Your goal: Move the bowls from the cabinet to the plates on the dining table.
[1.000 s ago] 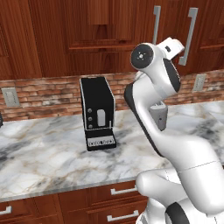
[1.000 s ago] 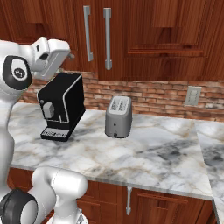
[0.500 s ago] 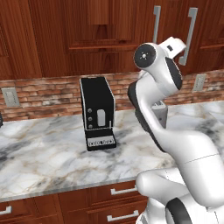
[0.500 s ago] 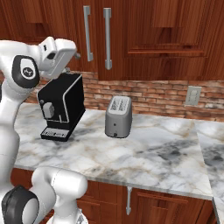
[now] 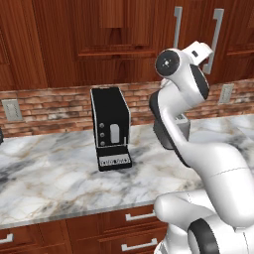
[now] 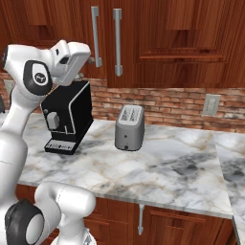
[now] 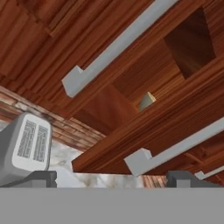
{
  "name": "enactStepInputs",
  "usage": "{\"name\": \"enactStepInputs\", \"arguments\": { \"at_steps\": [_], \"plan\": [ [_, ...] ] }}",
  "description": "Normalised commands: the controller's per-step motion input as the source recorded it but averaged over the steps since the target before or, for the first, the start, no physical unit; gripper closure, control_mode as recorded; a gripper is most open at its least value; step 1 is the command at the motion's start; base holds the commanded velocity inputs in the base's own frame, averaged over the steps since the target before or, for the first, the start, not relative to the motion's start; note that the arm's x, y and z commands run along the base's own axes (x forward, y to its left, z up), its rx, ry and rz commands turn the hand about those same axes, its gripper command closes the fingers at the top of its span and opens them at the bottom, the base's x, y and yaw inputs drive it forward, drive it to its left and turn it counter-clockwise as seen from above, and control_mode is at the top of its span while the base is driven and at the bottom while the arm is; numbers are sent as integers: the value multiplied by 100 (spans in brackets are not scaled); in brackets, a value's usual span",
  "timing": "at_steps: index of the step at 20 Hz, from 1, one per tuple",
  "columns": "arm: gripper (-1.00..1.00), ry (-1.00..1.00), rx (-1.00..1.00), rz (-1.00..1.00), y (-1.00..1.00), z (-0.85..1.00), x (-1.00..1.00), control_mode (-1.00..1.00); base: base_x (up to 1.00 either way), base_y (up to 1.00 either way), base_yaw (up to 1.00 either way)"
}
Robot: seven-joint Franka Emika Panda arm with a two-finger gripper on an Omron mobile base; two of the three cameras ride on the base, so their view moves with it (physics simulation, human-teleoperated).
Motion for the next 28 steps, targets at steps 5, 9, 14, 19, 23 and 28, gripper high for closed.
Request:
{"name": "enactStepInputs", "arguments": {
  "at_steps": [5,9,14,19,23,28],
  "plan": [
    [-100,0,-1,0,-14,-7,17,-100,0,0,0],
    [-100,0,-2,0,-4,-9,18,-100,0,0,0],
    [-100,0,-5,0,0,-10,7,-100,0,0,0],
    [-100,0,-8,0,1,-5,4,-100,0,0,0],
    [-100,0,-7,0,0,-11,12,-100,0,0,0],
    [-100,0,-7,0,0,-17,29,-100,0,0,0]
  ]
}}
